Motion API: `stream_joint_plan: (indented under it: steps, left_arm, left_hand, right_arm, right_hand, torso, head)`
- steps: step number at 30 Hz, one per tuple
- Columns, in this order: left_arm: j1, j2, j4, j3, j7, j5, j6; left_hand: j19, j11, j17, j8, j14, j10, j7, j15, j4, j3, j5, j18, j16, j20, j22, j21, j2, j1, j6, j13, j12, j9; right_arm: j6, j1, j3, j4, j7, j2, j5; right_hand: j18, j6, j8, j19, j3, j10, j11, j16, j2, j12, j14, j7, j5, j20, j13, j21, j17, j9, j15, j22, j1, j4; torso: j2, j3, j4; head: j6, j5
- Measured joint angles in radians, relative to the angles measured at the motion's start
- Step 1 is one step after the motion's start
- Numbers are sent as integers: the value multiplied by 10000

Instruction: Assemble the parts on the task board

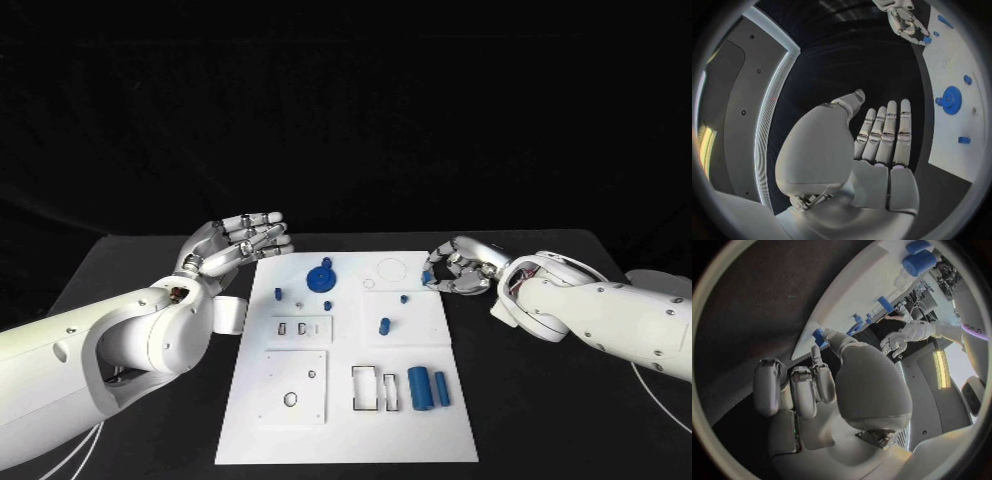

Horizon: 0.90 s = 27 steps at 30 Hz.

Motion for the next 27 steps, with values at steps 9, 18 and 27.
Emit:
stream_joint_plan:
  steps: [9, 18, 27]
  left_arm:
    - [0, -1, 0, 0, -3, 0, 0]
    - [0, -7, 0, 0, -3, 0, 0]
    - [0, -9, 1, 0, -4, 0, -1]
  left_hand:
    - [0, 0, 0, 0, 0, 0, 0, 0, 0, 0, 0, 0, 0, 0, 0, 0, 0, 0, 0, 0, 0, 0]
    - [0, 0, 8, 0, 0, 0, 0, 0, 0, 0, 0, 0, 0, 0, 1, 0, 0, 0, 0, 0, 0, 0]
    - [37, 0, 16, 0, 0, 0, 0, 0, -42, 42, 0, 0, 0, 37, -14, 0, 0, 0, 0, 0, 0, 0]
  right_arm:
    - [23, -20, 0, -22, -47, 50, -13]
    - [31, -47, -1, -59, -91, 119, -20]
    - [30, -61, -2, -86, -135, 153, -25]
  right_hand:
    - [0, 100, 0, 0, 71, 35, -36, 0, 57, 0, -37, -29, -83, 0, 0, 0, -1, -1, -37, 0, -57, -12]
    - [-1, 99, 0, -1, 125, 36, -36, 0, 57, -1, -37, -30, -121, 0, 0, 0, -1, -2, -37, 8, -57, -13]
    - [-1, 274, 0, 34, 253, 90, -91, 0, 190, 49, -32, -89, -174, -35, 8, 42, -1, 18, -41, 7, -84, -29]
  torso:
    - [0, 0, 0]
    - [-1, 10, 1]
    - [-1, 12, 4]
  head:
    - [-21, 19]
    - [-17, 9]
    - [-21, 13]
